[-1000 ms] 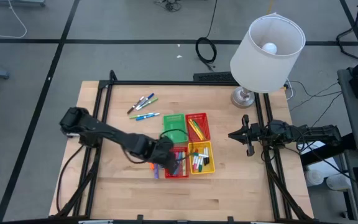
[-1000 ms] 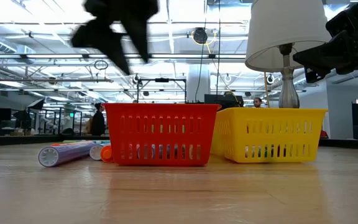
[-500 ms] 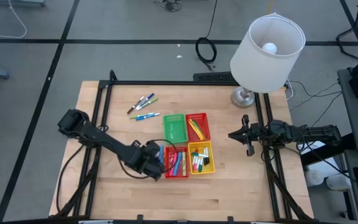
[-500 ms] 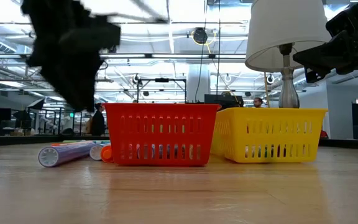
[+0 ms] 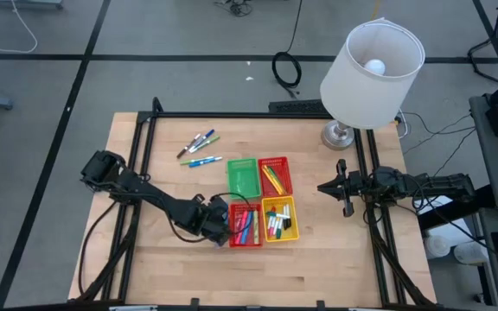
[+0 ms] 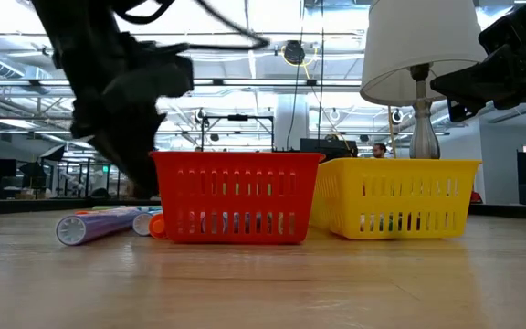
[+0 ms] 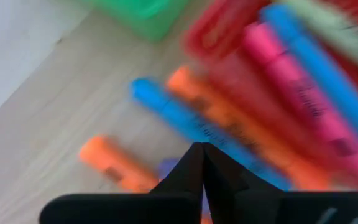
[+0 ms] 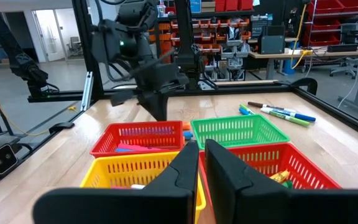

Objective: Pick & Place Markers
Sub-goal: Put the large orange highlighter into the bottom red bin

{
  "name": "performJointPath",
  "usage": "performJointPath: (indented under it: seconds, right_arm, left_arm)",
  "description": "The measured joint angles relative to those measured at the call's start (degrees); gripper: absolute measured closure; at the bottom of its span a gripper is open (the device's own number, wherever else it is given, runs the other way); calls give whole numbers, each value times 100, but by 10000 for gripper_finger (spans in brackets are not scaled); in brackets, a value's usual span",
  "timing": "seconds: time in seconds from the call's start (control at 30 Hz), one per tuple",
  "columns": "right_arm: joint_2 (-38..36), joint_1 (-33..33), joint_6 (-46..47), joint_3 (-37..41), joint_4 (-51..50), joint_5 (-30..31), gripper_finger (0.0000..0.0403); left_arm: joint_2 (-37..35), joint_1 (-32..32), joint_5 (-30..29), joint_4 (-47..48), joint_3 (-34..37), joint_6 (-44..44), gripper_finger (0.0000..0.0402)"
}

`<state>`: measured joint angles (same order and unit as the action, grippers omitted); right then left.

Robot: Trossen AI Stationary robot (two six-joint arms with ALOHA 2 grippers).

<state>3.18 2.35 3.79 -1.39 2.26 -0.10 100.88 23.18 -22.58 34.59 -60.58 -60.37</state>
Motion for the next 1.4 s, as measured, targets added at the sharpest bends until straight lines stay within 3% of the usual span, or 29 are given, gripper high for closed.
performJointPath:
  seconds: [0.13,0.7,1.4]
  right_arm:
    - [0,0,0,-2,0,0,385]
    - [0,0,0,-1,0,1,385]
    - [0,0,0,-2,0,0,385]
  left_arm:
    - [3,-7,271,-630,0,499,393]
    - [27,-135,371,-1183,0,654,398]
    - [27,-367,495,-1124,34,442,398]
